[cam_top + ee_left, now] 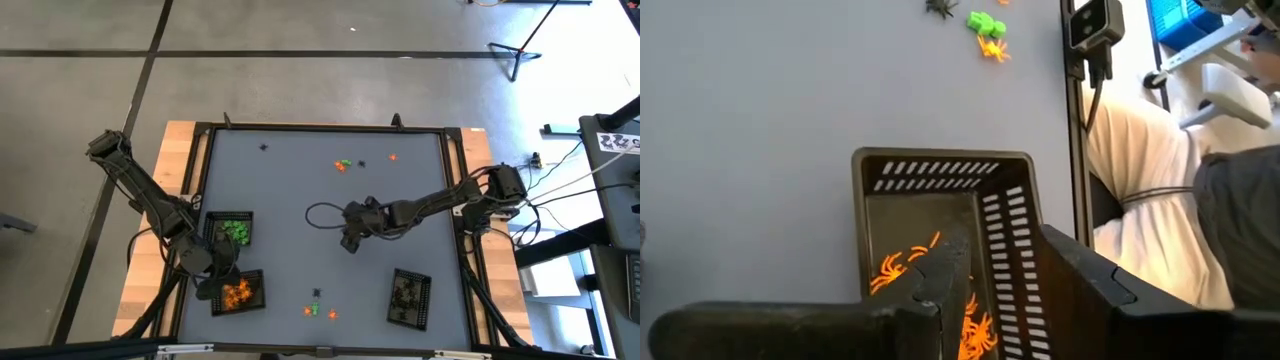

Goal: Sort Halloween decoration
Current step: Put the black spider toy into the bottom right black bin

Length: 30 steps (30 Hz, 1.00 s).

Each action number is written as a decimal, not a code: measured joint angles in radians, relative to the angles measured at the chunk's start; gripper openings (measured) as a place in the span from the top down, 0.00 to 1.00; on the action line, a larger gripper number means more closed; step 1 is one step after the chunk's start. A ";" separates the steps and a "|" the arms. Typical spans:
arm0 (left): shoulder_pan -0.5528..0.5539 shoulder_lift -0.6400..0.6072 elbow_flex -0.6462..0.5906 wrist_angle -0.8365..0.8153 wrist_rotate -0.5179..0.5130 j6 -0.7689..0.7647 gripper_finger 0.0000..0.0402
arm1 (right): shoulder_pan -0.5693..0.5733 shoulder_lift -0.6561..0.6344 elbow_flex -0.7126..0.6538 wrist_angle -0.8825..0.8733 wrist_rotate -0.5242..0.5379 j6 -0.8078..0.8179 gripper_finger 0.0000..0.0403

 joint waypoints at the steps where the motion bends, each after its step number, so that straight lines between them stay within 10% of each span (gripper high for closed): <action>1: 0.000 0.000 0.000 0.000 -0.007 0.000 0.73 | 0.000 0.000 0.000 -0.020 0.001 0.000 0.37; 17: 0.001 0.000 0.000 0.000 -0.007 0.000 0.73 | 0.003 0.023 0.000 -0.103 0.027 0.020 0.42; 30: 0.001 0.000 0.000 0.000 -0.005 0.000 0.73 | 0.002 0.038 0.001 -0.105 -0.009 0.008 0.93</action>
